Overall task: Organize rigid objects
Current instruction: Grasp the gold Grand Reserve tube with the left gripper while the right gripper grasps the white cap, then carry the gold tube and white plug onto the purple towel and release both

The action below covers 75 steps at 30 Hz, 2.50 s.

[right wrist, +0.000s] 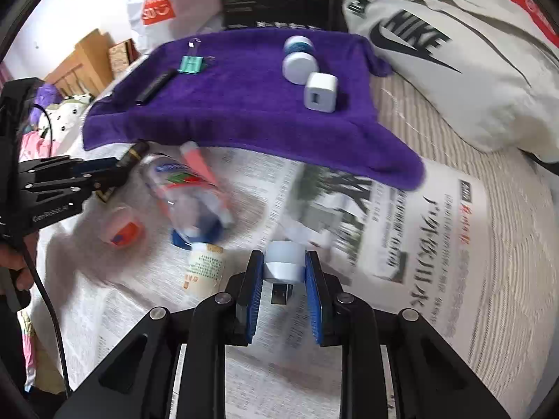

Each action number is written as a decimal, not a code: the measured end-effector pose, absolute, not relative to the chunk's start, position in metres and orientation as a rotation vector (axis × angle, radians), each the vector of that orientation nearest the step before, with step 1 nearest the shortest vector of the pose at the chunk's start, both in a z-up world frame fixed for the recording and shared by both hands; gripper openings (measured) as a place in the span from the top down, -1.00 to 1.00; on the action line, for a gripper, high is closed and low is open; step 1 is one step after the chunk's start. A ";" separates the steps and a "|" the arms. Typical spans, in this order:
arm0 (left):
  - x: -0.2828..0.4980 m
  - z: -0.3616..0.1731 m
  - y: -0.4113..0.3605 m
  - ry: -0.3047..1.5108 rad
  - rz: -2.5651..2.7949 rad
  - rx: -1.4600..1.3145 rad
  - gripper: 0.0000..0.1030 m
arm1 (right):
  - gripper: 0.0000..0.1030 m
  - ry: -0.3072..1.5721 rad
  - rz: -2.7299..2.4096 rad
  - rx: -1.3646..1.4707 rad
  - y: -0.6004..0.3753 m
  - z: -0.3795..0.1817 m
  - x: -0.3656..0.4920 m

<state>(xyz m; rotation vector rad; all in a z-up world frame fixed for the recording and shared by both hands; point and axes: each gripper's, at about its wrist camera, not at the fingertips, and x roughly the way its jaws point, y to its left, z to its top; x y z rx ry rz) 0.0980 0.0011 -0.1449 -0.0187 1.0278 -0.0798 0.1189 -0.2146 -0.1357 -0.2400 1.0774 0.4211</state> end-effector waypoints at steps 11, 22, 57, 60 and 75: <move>0.097 -0.143 0.008 1.013 -0.096 -0.074 0.57 | 0.54 1.084 0.410 -0.212 -0.221 -0.137 0.115; 0.086 -0.128 0.023 0.985 -0.097 -0.119 0.57 | 0.54 1.066 0.420 -0.189 -0.229 -0.127 0.118; 0.163 -0.086 0.039 0.946 -0.138 -0.117 0.57 | 0.54 1.007 0.500 -0.186 -0.165 -0.082 0.219; 0.171 -0.089 0.040 0.954 -0.141 -0.118 0.56 | 0.54 1.027 0.496 -0.198 -0.160 -0.090 0.230; 0.204 -0.112 0.043 1.008 -0.142 -0.121 0.57 | 0.54 1.130 0.464 -0.235 -0.159 -0.131 0.253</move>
